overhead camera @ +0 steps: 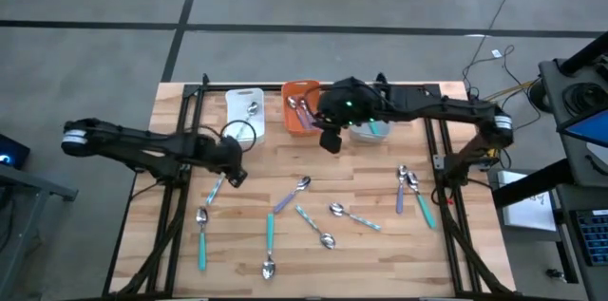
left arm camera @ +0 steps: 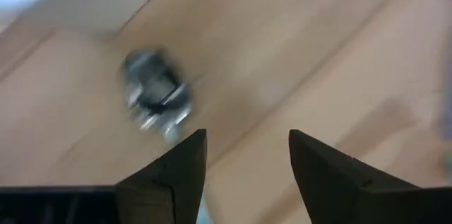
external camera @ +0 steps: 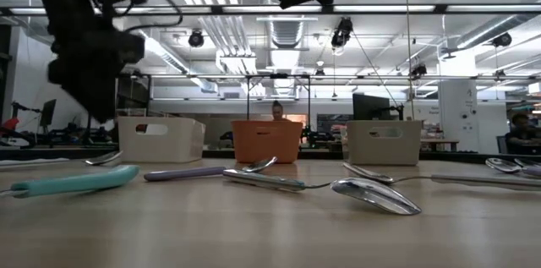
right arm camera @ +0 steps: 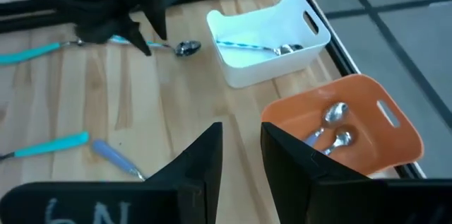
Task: Sort silverware by color (type)
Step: Put the blue patterned spoon into the white bin
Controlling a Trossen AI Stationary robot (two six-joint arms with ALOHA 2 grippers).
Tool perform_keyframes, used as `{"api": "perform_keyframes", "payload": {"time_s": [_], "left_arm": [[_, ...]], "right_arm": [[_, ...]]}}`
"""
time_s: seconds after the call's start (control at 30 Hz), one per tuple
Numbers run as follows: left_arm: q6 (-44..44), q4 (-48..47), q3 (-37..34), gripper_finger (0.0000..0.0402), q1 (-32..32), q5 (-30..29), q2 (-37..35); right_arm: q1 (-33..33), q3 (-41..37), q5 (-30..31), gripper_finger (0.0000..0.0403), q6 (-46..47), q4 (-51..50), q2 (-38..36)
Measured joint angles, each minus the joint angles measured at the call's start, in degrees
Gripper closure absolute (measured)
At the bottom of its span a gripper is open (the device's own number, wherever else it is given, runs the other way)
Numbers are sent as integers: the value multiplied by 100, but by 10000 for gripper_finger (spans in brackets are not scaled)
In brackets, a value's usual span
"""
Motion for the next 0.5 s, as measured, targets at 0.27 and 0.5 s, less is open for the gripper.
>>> {"api": "perform_keyframes", "payload": {"time_s": [0.27,0.5], "left_arm": [[-84,-428,0,240,126,-55,990],[-42,-438,0,248,192,-57,1588]], "right_arm": [[-2,-1380,0,312,15,1506,-701],[-2,-1900,-3,312,39,1906,-1031]]}}
